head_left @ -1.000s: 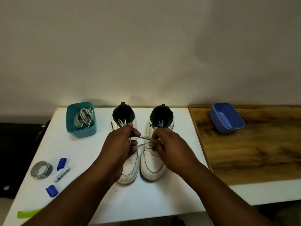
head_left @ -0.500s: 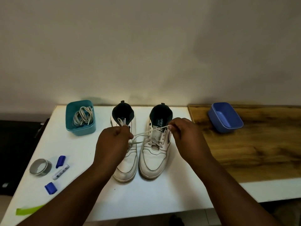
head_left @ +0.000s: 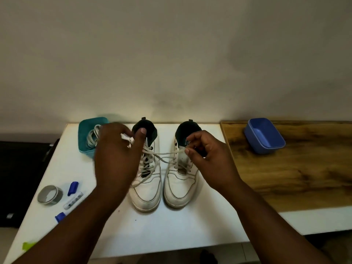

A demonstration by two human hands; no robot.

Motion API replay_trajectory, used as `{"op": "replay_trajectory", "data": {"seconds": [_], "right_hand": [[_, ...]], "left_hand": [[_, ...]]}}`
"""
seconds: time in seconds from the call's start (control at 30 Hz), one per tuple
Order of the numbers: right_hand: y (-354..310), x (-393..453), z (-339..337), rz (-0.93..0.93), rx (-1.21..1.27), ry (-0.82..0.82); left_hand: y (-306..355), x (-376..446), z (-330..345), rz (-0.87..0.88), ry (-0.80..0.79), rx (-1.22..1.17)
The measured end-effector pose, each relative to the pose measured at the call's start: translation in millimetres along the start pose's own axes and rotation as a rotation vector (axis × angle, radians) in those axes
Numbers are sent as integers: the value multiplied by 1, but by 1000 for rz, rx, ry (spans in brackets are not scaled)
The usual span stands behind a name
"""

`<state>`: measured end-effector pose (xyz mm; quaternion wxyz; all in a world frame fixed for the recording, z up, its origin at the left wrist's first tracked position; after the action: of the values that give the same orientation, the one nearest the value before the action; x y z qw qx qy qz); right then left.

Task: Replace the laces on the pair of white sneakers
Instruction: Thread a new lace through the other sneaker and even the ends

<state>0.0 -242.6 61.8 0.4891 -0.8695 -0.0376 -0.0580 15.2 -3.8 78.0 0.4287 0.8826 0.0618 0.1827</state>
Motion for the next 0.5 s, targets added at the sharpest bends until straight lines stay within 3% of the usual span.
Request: {"op": "replay_trajectory", "data": {"seconds": [0.07, 0.13, 0.17, 0.37, 0.5], "right_hand": [[-5, -1, 6, 5, 36, -40], [-7, -2, 10, -1, 68, -62], [-7, -3, 11, -1, 80, -67], [2, -1, 11, 73, 139, 25], [33, -4, 14, 331, -216, 177]], "left_hand": [[18, -14, 20, 194, -231, -101], [22, -28, 43, 255, -461, -111], [21, -31, 49, 253, -503, -116], [4, -24, 60, 100, -552, -225], [3, -30, 62, 115, -421, -170]]}}
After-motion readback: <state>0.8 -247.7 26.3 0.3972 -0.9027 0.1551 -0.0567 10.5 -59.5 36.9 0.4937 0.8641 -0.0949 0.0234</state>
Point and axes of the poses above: each hand's wrist, its own x-axis towards the middle knuckle, its own z-axis out of the palm, y = z × x, the point moved 4 cm from there along x, towards the middle knuckle, and after that the axes turned 1 degree about z, right-handed, at the moved point
